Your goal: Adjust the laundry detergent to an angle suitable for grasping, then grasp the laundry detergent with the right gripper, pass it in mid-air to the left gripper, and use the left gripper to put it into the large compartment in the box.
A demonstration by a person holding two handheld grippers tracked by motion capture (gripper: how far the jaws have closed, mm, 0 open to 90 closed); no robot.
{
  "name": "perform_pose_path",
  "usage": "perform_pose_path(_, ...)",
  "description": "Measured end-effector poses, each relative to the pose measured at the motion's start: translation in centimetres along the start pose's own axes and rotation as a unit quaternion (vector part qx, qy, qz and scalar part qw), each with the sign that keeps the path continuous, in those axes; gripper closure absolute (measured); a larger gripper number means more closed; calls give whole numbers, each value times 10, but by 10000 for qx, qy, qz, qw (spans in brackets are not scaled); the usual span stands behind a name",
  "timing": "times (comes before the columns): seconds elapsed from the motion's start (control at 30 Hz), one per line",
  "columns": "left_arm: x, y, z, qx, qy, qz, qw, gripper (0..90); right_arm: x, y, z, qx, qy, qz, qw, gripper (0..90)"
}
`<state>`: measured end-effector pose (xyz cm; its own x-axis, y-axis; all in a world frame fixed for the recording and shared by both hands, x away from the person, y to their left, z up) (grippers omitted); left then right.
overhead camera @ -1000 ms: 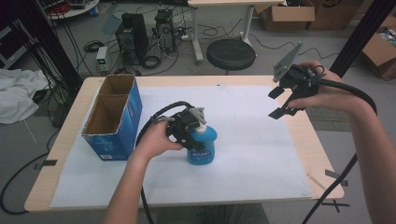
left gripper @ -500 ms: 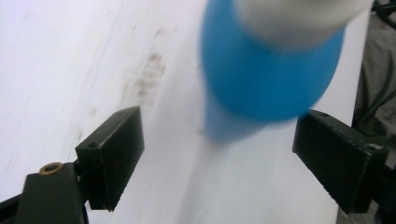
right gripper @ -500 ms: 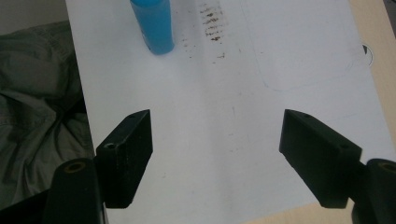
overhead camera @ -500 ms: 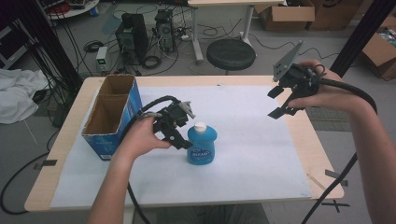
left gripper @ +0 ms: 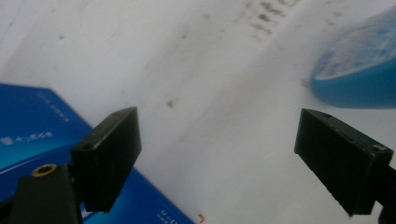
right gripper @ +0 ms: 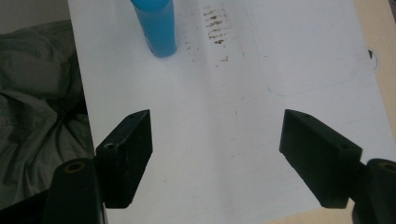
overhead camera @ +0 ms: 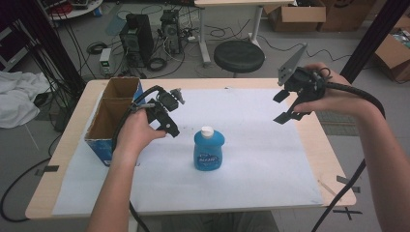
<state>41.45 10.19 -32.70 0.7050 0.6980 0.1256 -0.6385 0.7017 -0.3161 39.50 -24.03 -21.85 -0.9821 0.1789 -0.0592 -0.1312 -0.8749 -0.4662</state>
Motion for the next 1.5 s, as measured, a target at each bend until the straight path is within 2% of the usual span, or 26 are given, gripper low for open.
perform_pose_path(0.03, 0, 0, 0, 0, 0, 0, 10000, 154, 0, -1, -1, 9, -7, 10, 10000, 258)
perform_pose_path(0.1, 9, -2, -8, 69, -108, 324, 9994, 153, 0, -3, -2, 7, -19, 28, 10000, 256)
perform_pose_path(0.13, 9, -2, -8, 69, -108, 324, 9994, 153, 1, -4, -3, -2, -29, 38, 10000, 256)
perform_pose_path(0.27, 19, -6, -18, 92, -170, 604, 9980, 153, 1, -7, -6, 29, -64, 85, 9999, 255)
perform_pose_path(0.37, 22, -8, -22, 112, -198, 660, 9976, 152, 2, -10, -8, 8, -95, 109, 9999, 252)
perform_pose_path(0.77, 23, -9, -23, 72, -257, 671, 9974, 136, 6, -10, -9, 24, -120, 93, 9999, 246)
perform_pose_path(1.1, 18, -7, -14, 8, -367, 643, 9973, 127, 12, -10, -3, 5, -84, 137, 9999, 245)
perform_pose_path(1.27, 15, -8, -16, 104, -419, 495, 9978, 123, 16, -8, -5, 16, -84, 149, 9999, 245)
perform_pose_path(1.4, 13, -10, -13, 34, -439, 484, 9979, 122, 16, -7, -5, 6, -86, 155, 9998, 244)
perform_pose_path(1.5, 13, -9, -13, 69, -450, 467, 9979, 115, 16, -7, -4, 8, -91, 154, 9998, 244)
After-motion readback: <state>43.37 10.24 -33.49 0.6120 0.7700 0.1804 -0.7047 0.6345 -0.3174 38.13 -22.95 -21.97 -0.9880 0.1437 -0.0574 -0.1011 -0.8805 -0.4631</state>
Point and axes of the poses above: each handheld gripper's, and its own axes: z roughly backward along the jaws, y roughly out of its underside, x roughly to its left, the point moved 3 cm from there along -z, roughly forward along the jaws, and after that the axes turned 5 degrees about -x, right-handed, at the moved point
